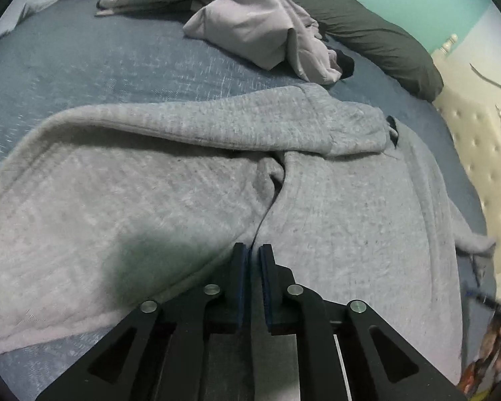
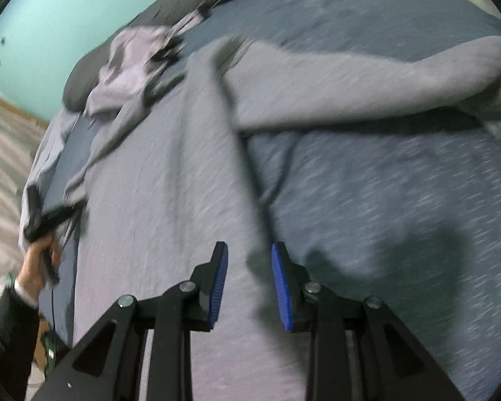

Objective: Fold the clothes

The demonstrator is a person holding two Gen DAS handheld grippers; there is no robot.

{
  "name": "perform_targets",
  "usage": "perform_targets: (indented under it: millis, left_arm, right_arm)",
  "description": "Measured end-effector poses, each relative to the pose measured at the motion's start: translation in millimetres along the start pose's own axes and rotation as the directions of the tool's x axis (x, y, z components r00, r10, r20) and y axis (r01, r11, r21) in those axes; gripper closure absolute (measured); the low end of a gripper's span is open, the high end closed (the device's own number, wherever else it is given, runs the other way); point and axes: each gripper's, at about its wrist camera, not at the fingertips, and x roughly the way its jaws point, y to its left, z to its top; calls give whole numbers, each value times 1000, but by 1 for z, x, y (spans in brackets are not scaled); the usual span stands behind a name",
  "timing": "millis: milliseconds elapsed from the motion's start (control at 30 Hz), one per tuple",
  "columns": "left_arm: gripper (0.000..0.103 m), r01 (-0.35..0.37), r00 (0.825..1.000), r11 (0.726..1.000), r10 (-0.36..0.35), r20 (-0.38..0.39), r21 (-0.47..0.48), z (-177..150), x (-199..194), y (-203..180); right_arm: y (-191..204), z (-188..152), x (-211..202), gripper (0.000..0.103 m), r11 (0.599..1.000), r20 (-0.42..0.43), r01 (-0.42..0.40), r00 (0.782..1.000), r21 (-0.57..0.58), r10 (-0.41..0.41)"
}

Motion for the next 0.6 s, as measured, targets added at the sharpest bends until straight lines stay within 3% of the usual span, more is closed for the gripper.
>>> perform_targets:
  millis: [100,167,333,367,400,433,600]
  left_arm:
    - [85,-9,1000,1000,8,20,19,-8,-15,-3]
    - [80,1,999,1000,-2,36,16,-13,-23,-4]
    - [76,20,999,1000,-21,39,10,-21,-34,-4]
    - [76,22,999,1000,-22,43,14,-23,-37,-6]
    - [75,22,999,1000,-23,45,15,-25,-39,-7]
    - [74,22,999,1000,-22,46,13,-26,-40,-9]
    - [69,27,999,1000,-27,31,-10,-34,-43,-17]
  right_arm:
    - [-25,18,-21,61,998,79,38,996,42,-41]
    - [-46,27,-39,60,994,132,69,988,91,-80]
    - [-112,32,-99,59,959,251,119,950,256,-185]
    - [-124,31,-110,55,951,267,140,939,275,-216]
    - [-136,30,-119,45,942,278,160,929,296,-245]
    - [-148,28,-126,43,930,280,177,921,321,-271]
    - [-205,10,-135,42,872,248,236,897,428,-365]
